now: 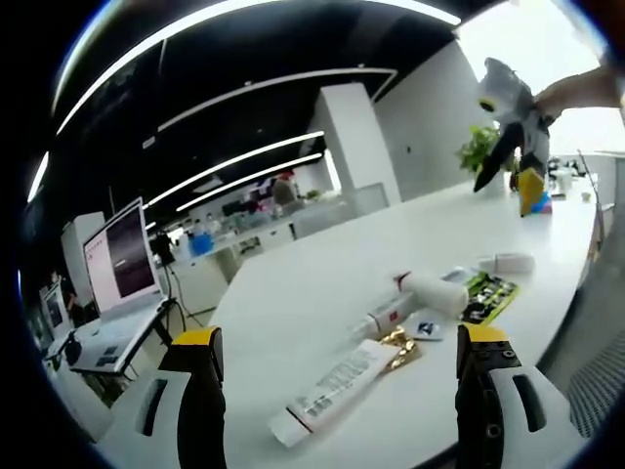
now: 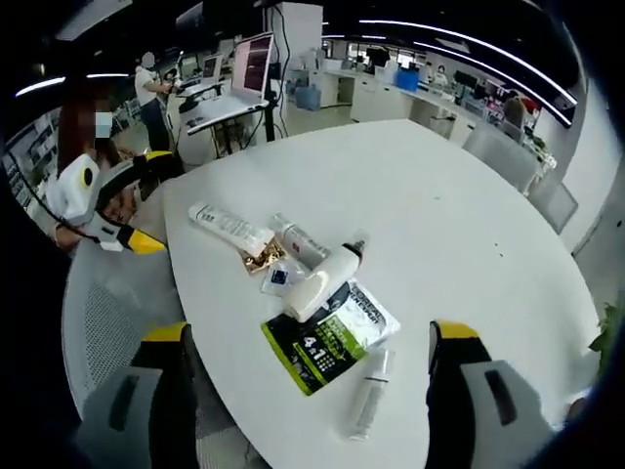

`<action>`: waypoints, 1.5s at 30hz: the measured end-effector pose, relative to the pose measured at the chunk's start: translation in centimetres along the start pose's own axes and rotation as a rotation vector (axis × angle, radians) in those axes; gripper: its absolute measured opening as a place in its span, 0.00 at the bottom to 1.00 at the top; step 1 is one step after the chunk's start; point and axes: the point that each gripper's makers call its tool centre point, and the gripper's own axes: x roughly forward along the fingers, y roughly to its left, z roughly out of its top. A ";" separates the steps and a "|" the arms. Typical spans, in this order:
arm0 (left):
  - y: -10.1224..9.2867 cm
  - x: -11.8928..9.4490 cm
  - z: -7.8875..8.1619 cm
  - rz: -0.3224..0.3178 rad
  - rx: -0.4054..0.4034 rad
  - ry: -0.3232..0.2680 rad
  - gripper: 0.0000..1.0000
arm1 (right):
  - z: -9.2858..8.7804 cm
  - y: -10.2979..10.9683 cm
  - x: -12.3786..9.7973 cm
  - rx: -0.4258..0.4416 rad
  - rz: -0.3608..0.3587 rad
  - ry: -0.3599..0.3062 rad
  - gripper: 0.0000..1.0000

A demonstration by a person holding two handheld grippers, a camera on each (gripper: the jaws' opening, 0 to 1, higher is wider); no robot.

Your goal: Arrange the skincare products in the storage area until every visible bottle or jar stands upright without overlapping.

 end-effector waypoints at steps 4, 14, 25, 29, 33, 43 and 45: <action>0.1 0.0 0.0 0.004 -0.001 0.000 0.97 | 1.2 -0.3 1.0 0.010 0.019 -0.012 1.00; 0.4 0.1 -0.3 0.009 -0.004 0.001 0.97 | 0.8 0.0 5.3 0.037 0.073 0.140 1.00; 0.3 0.2 -0.4 0.004 -0.007 0.008 0.97 | -0.6 -0.2 9.0 0.069 0.109 0.268 0.92; 0.4 0.3 -0.7 0.001 -0.008 0.012 0.97 | -1.0 -0.4 10.4 0.090 0.106 0.308 0.90; 0.5 0.3 -0.8 -0.003 -0.012 0.010 0.97 | -1.5 -0.2 11.5 0.123 0.118 0.365 0.83; 0.4 0.3 -1.1 -0.003 -0.010 0.023 0.97 | -2.7 -0.7 13.9 0.183 0.123 0.455 0.72; 0.4 0.3 -1.0 -0.004 -0.010 0.024 0.97 | -2.7 -1.0 14.4 0.193 0.115 0.458 0.69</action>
